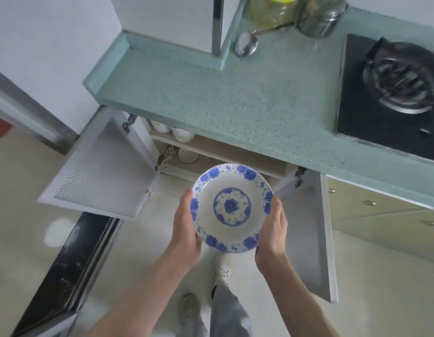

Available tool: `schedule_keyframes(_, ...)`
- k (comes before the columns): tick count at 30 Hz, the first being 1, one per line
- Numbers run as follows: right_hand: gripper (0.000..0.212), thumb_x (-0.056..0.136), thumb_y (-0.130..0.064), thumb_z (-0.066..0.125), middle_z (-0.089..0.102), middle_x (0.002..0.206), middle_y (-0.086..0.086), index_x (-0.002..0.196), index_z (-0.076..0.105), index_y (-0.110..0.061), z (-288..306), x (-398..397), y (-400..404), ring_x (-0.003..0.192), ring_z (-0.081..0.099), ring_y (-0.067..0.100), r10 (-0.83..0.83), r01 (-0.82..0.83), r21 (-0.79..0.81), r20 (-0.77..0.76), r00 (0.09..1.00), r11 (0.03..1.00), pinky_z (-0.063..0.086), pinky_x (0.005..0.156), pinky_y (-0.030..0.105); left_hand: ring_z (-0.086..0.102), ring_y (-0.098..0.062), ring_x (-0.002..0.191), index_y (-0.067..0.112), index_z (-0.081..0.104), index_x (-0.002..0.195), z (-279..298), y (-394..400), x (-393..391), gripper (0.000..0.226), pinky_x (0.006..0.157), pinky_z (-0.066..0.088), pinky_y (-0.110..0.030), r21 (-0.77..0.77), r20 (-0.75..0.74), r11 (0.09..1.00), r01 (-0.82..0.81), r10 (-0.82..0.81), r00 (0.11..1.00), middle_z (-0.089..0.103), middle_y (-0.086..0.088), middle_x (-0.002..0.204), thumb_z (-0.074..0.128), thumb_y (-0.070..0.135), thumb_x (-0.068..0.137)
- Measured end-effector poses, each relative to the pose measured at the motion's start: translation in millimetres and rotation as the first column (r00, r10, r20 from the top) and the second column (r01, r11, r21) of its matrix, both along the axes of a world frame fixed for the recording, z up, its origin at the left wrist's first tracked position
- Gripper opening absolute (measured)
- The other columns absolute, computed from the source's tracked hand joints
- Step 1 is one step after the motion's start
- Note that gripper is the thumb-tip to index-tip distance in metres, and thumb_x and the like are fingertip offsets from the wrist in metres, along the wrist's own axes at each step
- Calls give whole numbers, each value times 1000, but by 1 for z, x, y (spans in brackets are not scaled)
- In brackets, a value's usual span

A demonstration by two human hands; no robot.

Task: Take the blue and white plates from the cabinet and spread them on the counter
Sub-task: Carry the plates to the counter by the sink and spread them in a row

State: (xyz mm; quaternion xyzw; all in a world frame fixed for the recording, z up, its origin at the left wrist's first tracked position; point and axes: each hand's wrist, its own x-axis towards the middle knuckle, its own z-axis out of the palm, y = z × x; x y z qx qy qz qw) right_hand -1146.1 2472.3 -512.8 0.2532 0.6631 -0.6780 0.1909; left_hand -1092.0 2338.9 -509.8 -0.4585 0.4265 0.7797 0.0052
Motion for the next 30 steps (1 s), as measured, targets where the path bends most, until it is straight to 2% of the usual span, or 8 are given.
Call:
schedule_keyframes(3,33,109,-42,36,72,108,-4,108,68,-36,49,13,5,106,70,20,4,-4,-9,-25,1000,1000,59,98,53,75,-27,104,16,72,124,57,3,10,55,83,63,-42,-48,-31,998,31,-33,999,80,-6,114,34,52,107)
schedule_keyframes(7,36,108,-46,36,74,116,-3,120,68,-35,113,28,14,111,71,21,33,-35,-48,-43,999,998,58,100,53,76,-23,106,23,73,125,121,11,23,58,87,62,-41,-67,-38,997,23,-25,999,81,-2,115,31,59,106)
schedule_keyframes(12,36,108,-44,37,77,113,-3,109,73,-41,164,44,33,112,73,24,-3,-7,-95,-101,995,995,57,101,58,75,-23,110,32,76,118,175,29,42,53,100,58,-47,-46,-93,998,48,-52,994,81,1,115,36,64,104)
schedule_keyframes(17,40,107,-45,38,77,118,-1,120,72,-30,197,68,62,114,72,25,-131,118,-92,-157,979,989,56,103,58,78,-17,93,31,79,105,207,54,52,43,94,58,-46,-42,-189,991,130,-136,972,83,3,104,41,52,107)
schedule_keyframes(19,41,106,-47,38,77,119,-1,120,72,-29,208,79,78,116,71,26,-182,168,-92,-176,968,982,55,105,58,77,-24,104,25,78,116,220,68,56,44,97,57,-49,-37,-210,987,159,-163,964,82,-2,111,42,49,107)
schedule_keyframes(22,41,108,-42,37,79,109,2,104,75,-26,226,92,109,109,73,30,-258,245,-94,-181,949,965,57,101,59,74,-30,112,20,75,124,236,97,60,46,99,57,-51,-19,-241,976,219,-217,946,80,-7,118,43,48,106)
schedule_keyframes(27,40,108,-39,38,78,101,7,93,73,-25,251,103,168,103,74,36,-383,376,-73,-198,902,924,61,91,60,77,-21,96,28,78,107,254,158,57,42,89,58,-43,-46,-268,930,365,-364,892,82,2,103,41,49,107)
schedule_keyframes(30,39,108,-42,38,78,103,3,104,73,-25,259,108,207,102,75,30,-454,455,-56,-232,860,889,62,91,56,78,-16,85,28,77,104,260,201,50,43,81,57,-39,-57,-275,902,429,-427,861,82,4,96,39,50,107)
